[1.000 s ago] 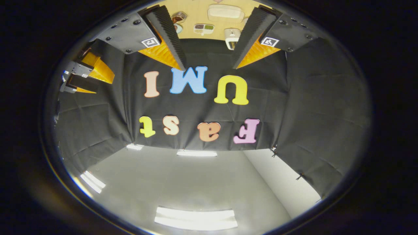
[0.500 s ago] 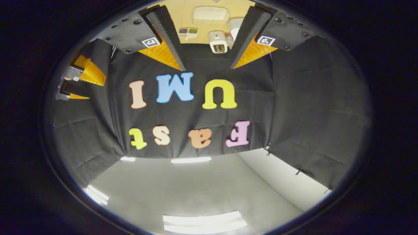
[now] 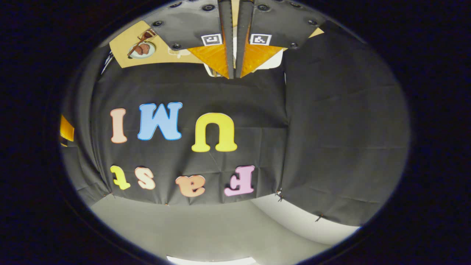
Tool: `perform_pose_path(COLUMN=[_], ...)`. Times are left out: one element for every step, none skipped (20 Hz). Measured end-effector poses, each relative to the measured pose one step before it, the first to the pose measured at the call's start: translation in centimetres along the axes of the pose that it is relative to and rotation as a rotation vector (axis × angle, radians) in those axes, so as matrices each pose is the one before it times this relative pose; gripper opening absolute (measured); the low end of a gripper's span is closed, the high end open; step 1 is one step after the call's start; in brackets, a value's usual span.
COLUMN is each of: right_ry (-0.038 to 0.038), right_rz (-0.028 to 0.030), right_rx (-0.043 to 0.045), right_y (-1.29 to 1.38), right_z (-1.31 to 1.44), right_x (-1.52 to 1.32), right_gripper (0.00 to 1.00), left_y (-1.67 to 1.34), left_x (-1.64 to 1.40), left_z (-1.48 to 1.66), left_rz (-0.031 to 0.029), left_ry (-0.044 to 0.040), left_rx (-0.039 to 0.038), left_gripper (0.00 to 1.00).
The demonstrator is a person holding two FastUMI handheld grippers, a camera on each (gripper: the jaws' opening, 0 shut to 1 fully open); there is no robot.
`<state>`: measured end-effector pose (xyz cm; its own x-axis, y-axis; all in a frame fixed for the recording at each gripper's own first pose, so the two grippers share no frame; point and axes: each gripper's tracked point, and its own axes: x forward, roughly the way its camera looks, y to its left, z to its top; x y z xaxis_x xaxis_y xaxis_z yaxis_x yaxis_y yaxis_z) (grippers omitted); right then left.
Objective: Close the left gripper, press the button to open the rice cooker; take a wooden spoon from the chopstick holder with the right hand, scoop a spoonful of rice and pour it into the rice cooker, then put the wooden spoon back into the chopstick holder.
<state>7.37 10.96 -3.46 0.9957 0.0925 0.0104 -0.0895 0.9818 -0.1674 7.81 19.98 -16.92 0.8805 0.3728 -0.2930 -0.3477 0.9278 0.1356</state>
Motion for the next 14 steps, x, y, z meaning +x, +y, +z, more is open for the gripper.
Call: perform_pose_path(right_ry=[0.01021, 0.00836, 0.01420, 0.01291, 0.00579, 0.01148, 0.01410, 0.01249, 0.01176, 0.01636, 0.00975, 0.00398, 0.00556, 0.01636], right_rz=[-0.00889, -0.01541, -0.02061, -0.00560, -0.00434, -0.01582, -0.01100, 0.00422, 0.00944, 0.00185, -0.00520, -0.00936, -0.00975, -0.00090], right_rx=[0.00141, -0.00424, -0.00897, -0.01154, -0.01597, -0.01993, -0.01440, -0.00425, -0.00248, -0.00788, -0.00782, -0.00643, -0.00040, 0.00330], right_y=[0.875, 0.828, 0.405, 0.689, 0.777, 0.210, 0.116, 0.629, 0.771, 0.369, -0.109, -0.029, 0.023, 0.262], right_z=[-0.158, 0.011, -0.079, -0.220, -0.008, -0.218, -0.366, -0.252, -0.139, -0.137, -0.077, 0.080, -0.174, -0.492], right_x=[0.293, 0.246, 0.265, -0.061, -0.088, 0.027, 0.056, 0.176, 0.211, 0.236, 0.097, 0.049, 0.106, 0.022], right_gripper=[0.95, 0.96, 0.96, 0.95, 0.96, 0.96, 0.95, 0.96, 0.96, 0.96, 0.96, 0.96, 0.96, 0.96], left_y=[0.684, 0.254, 1.080, 1.334, 1.304, 0.888, 0.252, 0.304, 0.108, -0.224, 0.213, 0.309, 0.030, -0.027], left_x=[1.569, 1.464, 1.564, 2.227, 2.095, 2.325, 2.115, 1.688, 1.329, 1.328, 1.155, 0.830, 1.017, 1.191], left_z=[-1.512, -1.148, -0.585, -1.065, -0.871, -1.370, -2.199, -2.178, -1.800, -0.801, -0.902, -1.328, -1.048, -1.251], left_rz=[-0.01499, -0.03908, 0.00209, 0.01702, 0.03361, 0.02446, 0.01834, 0.01622, 0.00528, -0.00239, 0.00394, 0.00769, 0.00172, 0.00620], left_ry=[0.03649, 0.01435, -0.00493, 0.00260, 0.00548, 0.02277, 0.04045, 0.05429, 0.03966, 0.01262, 0.01276, 0.01875, 0.02340, 0.02583], left_rx=[-0.02366, -0.02504, -0.00583, 0.02628, 0.05004, 0.04538, 0.03275, 0.01572, -0.00783, -0.01579, -0.01358, -0.00205, 0.00353, -0.00085], left_gripper=[0.12, 0.09, 0.10, 0.08, 0.08, 0.08, 0.08, 0.10, 0.09, 0.09, 0.10, 0.09, 0.09, 0.09])
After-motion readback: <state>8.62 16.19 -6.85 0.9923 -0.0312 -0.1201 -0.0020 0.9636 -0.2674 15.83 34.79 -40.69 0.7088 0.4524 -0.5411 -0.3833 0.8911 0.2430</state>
